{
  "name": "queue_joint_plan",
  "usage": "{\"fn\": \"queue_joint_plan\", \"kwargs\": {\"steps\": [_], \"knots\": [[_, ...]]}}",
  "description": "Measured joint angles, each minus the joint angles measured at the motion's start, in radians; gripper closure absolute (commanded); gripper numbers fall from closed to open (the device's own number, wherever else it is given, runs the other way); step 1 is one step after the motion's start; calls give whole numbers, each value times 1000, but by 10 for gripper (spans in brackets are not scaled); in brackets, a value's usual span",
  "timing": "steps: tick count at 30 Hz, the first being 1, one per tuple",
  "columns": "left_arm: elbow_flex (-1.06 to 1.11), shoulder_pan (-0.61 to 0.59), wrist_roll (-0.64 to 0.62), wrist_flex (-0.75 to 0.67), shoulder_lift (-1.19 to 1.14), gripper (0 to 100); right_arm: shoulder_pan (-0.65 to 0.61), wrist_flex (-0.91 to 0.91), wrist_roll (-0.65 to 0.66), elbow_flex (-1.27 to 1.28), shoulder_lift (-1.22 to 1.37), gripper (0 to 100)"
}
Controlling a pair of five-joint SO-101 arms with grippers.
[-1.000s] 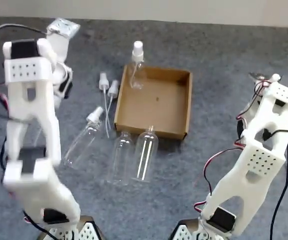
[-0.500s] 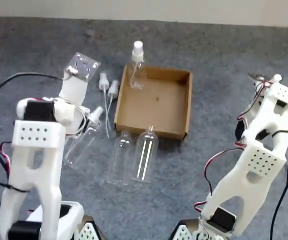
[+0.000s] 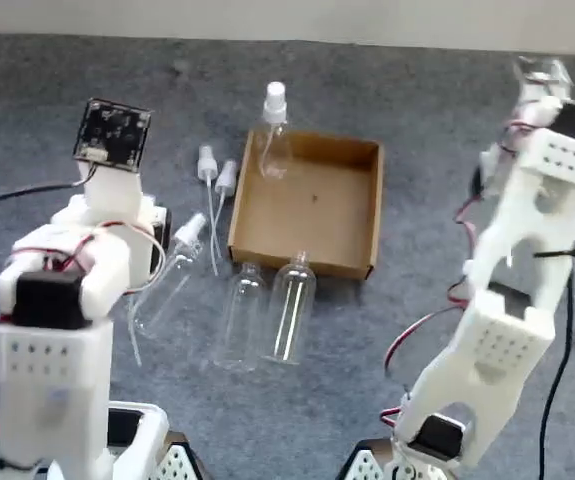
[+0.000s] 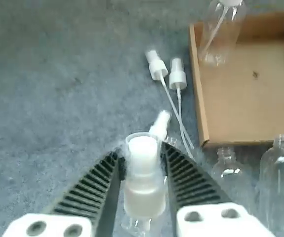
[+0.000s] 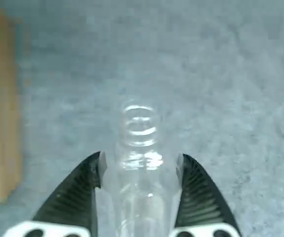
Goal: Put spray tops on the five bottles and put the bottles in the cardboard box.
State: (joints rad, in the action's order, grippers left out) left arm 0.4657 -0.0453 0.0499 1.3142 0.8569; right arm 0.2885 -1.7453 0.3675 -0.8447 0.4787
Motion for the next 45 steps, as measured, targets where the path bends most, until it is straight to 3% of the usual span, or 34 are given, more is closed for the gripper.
{"fn": "queue_joint_plan", "kwargs": {"steps": [7, 18, 26, 32, 45], "knots": [[-5, 0, -64, -6, 103, 997, -249, 14, -74, 436, -483, 995], [-126, 14, -315, -149, 184, 996, -776, 520, -141, 1402, -1266, 995], [-137, 98, -347, -288, 224, 996, -1063, 815, -192, 1784, -1479, 995], [-101, 101, -347, -302, 302, 996, -1160, 994, -193, 1863, -1540, 995], [218, 103, -347, -348, 595, 996, -1203, 1016, -193, 1881, -1565, 995]]}}
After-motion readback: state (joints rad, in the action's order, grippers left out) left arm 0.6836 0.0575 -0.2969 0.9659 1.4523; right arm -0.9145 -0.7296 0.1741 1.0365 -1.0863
